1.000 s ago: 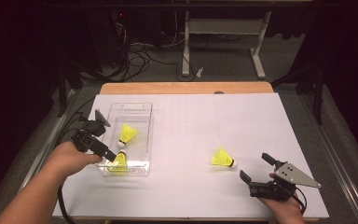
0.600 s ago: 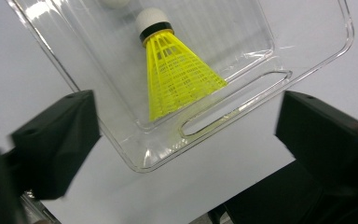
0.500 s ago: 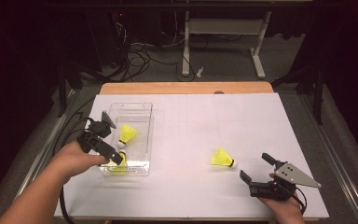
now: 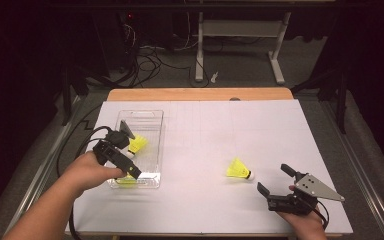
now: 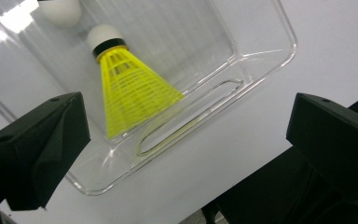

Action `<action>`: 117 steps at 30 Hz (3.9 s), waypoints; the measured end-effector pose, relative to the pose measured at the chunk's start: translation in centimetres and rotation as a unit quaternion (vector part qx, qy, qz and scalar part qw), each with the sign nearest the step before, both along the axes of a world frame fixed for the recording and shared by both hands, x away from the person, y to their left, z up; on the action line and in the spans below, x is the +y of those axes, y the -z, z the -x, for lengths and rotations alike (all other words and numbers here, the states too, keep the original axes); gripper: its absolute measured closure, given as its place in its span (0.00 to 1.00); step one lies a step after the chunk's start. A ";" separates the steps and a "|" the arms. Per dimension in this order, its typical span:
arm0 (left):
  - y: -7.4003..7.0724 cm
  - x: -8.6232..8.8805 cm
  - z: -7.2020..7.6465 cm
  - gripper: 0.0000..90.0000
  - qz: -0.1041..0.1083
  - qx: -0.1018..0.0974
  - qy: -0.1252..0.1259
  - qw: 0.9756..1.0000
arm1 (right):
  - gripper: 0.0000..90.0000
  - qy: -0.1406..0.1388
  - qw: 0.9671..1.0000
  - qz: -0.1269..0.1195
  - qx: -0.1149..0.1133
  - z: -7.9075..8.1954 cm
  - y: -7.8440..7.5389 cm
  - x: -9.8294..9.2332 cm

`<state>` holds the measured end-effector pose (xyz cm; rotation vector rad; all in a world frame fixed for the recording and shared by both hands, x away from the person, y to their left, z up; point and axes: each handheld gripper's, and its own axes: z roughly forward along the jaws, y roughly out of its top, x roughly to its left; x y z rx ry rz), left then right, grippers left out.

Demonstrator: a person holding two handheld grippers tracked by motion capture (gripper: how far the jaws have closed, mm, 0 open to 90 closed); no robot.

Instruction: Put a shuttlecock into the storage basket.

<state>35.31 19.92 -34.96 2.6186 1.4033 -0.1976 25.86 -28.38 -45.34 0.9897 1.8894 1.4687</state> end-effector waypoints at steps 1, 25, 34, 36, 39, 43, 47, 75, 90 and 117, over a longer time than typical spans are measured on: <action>0.0 -0.2 0.0 0.01 0.000 0.000 0.002 1.000 | 0.00 0.000 1.000 0.000 0.000 0.0 0.0 0.0; -0.2 -5.7 0.8 0.01 0.000 0.005 0.063 0.998 | 0.00 -0.001 1.000 -0.003 0.000 0.0 0.0 0.0; -0.5 -8.1 0.8 0.01 0.006 0.005 0.082 0.997 | 0.00 -0.001 1.000 -0.003 0.000 -0.1 0.0 0.0; -0.5 -8.5 0.9 0.01 0.010 0.006 0.087 0.996 | 0.00 -0.002 1.000 -0.003 0.000 -0.1 0.0 0.0; -0.5 -9.2 0.9 0.01 0.012 0.004 0.091 0.996 | 0.00 -0.002 1.000 -0.003 0.000 -0.1 0.0 0.0; -0.5 -10.2 0.9 0.01 0.014 0.002 0.101 0.995 | 0.00 -0.002 1.000 -0.003 0.000 0.0 0.0 0.0; -0.4 -11.2 1.0 0.01 0.021 0.004 0.111 0.994 | 0.00 -0.002 1.000 -0.003 0.001 -0.1 0.0 0.0; 1.2 -15.5 1.4 0.01 0.033 0.012 0.149 0.988 | 0.02 -0.031 0.997 0.016 0.062 -2.6 -2.0 1.3; 1.6 -14.7 1.3 0.01 0.037 0.014 0.142 0.989 | 0.13 -0.031 0.993 0.056 0.095 -6.5 -1.7 2.4; 1.7 -14.2 1.5 0.01 0.040 0.009 0.130 0.991 | 0.52 -0.081 0.973 0.145 0.158 -5.6 1.6 3.3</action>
